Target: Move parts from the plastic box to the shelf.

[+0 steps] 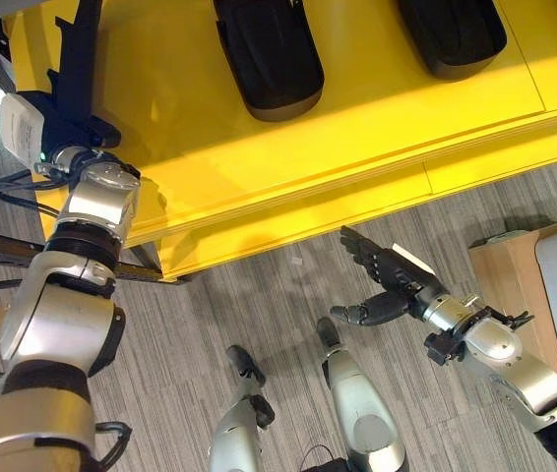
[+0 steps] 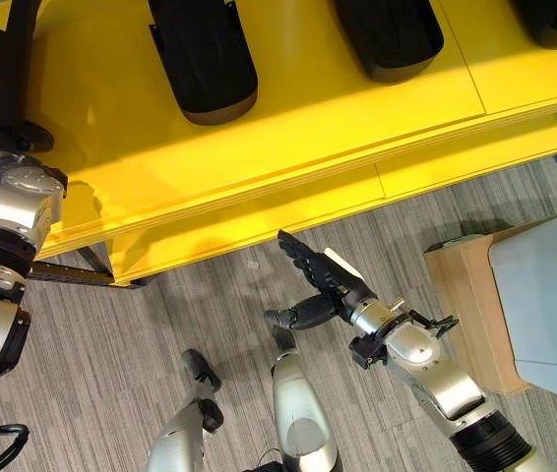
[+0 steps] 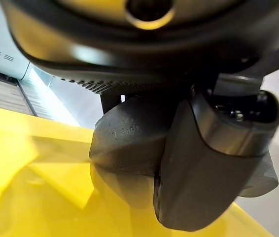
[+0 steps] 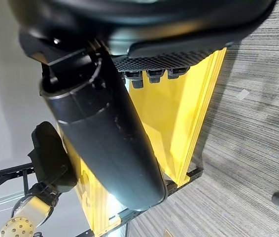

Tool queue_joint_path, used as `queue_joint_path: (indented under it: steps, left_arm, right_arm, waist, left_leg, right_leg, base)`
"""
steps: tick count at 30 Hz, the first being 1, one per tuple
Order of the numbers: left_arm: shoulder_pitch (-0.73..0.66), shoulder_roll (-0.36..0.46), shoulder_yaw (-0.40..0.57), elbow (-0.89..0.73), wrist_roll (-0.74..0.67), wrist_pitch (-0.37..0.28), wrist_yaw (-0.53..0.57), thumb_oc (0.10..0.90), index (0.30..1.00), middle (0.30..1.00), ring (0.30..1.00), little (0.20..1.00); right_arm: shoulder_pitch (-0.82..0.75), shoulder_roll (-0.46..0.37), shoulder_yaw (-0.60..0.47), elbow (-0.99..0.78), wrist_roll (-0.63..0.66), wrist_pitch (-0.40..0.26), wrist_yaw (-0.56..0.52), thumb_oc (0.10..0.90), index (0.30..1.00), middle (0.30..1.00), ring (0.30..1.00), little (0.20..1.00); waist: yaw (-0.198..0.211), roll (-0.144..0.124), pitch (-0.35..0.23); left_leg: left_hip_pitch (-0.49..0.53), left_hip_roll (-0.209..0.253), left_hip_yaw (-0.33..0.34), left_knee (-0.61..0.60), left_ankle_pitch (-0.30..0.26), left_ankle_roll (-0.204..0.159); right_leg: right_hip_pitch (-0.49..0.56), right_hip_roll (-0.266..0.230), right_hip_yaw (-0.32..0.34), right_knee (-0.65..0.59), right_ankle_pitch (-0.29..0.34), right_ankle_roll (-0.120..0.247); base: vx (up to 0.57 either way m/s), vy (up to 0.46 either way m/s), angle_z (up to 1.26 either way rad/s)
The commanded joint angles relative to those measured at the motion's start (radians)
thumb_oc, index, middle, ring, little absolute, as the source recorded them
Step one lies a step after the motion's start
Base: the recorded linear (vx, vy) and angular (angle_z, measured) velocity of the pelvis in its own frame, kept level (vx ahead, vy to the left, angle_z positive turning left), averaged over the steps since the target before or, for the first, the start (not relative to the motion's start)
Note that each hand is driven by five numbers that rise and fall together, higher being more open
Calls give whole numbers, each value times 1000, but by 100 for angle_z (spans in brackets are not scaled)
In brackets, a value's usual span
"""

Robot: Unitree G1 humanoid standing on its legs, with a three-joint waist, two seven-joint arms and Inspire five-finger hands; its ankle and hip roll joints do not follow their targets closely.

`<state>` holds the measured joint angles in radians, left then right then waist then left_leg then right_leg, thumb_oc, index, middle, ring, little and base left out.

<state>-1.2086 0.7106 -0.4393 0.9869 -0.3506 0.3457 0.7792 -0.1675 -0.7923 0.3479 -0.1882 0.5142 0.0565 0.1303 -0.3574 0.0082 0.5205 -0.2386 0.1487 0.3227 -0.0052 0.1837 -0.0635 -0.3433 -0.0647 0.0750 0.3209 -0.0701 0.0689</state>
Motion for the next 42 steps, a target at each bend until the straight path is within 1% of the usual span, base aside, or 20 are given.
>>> queue_joint_path:
  steps: [1, 4, 5, 6, 8, 13, 15, 17, 28, 31, 36, 37, 42]
  left_arm:
    - [-127, 38, -7, 11, -6, -46, 18, 400, 300, 300, 300, 300]
    - [-119, 19, 3, 13, -68, -66, 10, 400, 300, 300, 300, 300]
    - [-108, 4, 18, 14, -126, -82, 12, 400, 300, 300, 300, 300]
    - [-102, -1, 24, 15, -150, -88, 11, 400, 300, 300, 300, 300]
    - [-92, -8, 28, 14, -91, -78, 16, 400, 300, 300, 300, 300]
    - [-82, -10, 29, 8, -111, -74, 19, 400, 300, 300, 300, 300]
    - [-69, -15, 34, 0, -150, -82, 18, 400, 300, 300, 300, 300]
    - [-61, -21, 40, 0, -135, -81, 16, 400, 300, 300, 300, 300]
    - [-42, -33, 46, -9, -152, -86, 28, 400, 300, 300, 300, 300]
    - [-36, -34, 50, -21, -148, -63, 62, 400, 300, 300, 300, 300]
    - [-37, -31, 56, -21, -137, -44, 101, 400, 300, 300, 300, 300]
    - [-39, -27, 62, -14, -152, -44, 115, 400, 300, 300, 300, 300]
    - [-37, -31, 79, -2, -195, -51, 118, 400, 300, 300, 300, 300]
  right_arm:
    - [-69, 25, -52, -68, 31, -57, -11, 900, 1000, 1000, 1000, 1000]
    - [-80, 25, -51, -67, 37, -52, -12, 900, 1000, 1000, 1000, 1000]
    - [-81, 29, -50, -68, 36, -48, -8, 900, 1000, 1000, 1000, 1000]
    - [-83, 31, -47, -68, 33, -47, -11, 900, 1000, 1000, 1000, 1000]
    - [-88, 34, -49, -69, 35, -40, -11, 900, 1000, 1000, 1000, 1000]
    - [-87, 32, -47, -70, 37, -43, -14, 900, 1000, 1000, 1000, 1000]
    - [-84, 34, -45, -74, 42, -41, -15, 900, 1000, 1000, 1000, 1000]
    - [-84, 38, -38, -69, 34, -46, -14, 900, 1000, 1000, 1000, 1000]
    - [-79, 24, -45, -80, 40, -44, -21, 900, 1000, 1000, 1000, 1000]
    - [-73, 27, -46, -86, 38, -46, -15, 900, 1000, 1000, 1000, 1000]
    - [-68, 26, -44, -90, 38, -47, -23, 900, 1000, 1000, 1000, 1000]
    - [-69, 27, -39, -86, 37, -50, -27, 900, 1000, 1000, 1000, 1000]
    - [-68, 32, -34, -85, 30, -49, -28, 900, 1000, 1000, 1000, 1000]
  waist:
    - [-12, -44, -29]
    - [-12, -49, -27]
    - [-14, -50, -30]
    - [-14, -48, -32]
    - [-14, -50, -33]
    - [-14, -49, -35]
    - [-12, -48, -39]
    - [-13, -46, -40]
    - [-25, -38, -45]
    - [-26, -34, -46]
    - [-26, -30, -49]
    - [-26, -28, -50]
    - [-28, -23, -51]
  left_leg:
    - [-10, 31, -37, 110, -119, -34]
    - [-12, 34, -37, 112, -119, -34]
    - [-6, 35, -34, 109, -120, -33]
    - [-6, 35, -35, 108, -120, -34]
    - [-4, 36, -35, 110, -121, -33]
    - [-1, 37, -34, 108, -120, -34]
    - [4, 37, -34, 103, -120, -33]
    - [10, 37, -33, 100, -119, -34]
    - [26, 39, -27, 100, -123, -35]
    - [32, 38, -25, 98, -124, -36]
    - [35, 38, -27, 96, -122, -37]
    - [36, 39, -27, 95, -121, -39]
    - [41, 39, -28, 94, -121, -40]
  right_leg:
    - [-33, -7, -21, 7, -21, 7]
    - [-39, -2, -25, 15, -24, 3]
    - [-37, -1, -27, 15, -26, 2]
    - [-37, -1, -28, 16, -27, 1]
    - [-39, 1, -29, 23, -30, 0]
    - [-39, 2, -30, 23, -30, -2]
    - [-36, 3, -31, 23, -31, -1]
    - [-32, 4, -32, 24, -33, -2]
    - [-30, 2, -27, 29, -36, -3]
    - [-30, 1, -29, 33, -39, -4]
    - [-30, 0, -31, 35, -42, -5]
    - [-30, 0, -31, 38, -44, -5]
    - [-28, -2, -32, 40, -47, -6]
  base:
    - [13, -55, 0]
    - [1, -35, -1]
    - [0, 0, 0]
    - [0, 0, 0]
    - [0, 0, 0]
    - [0, -10, 0]
    - [2, -57, 0]
    - [0, 0, 0]
    - [7, 2, -4]
    - [5, -1, -6]
    - [0, 0, 0]
    - [0, 0, 0]
    - [0, 0, 0]
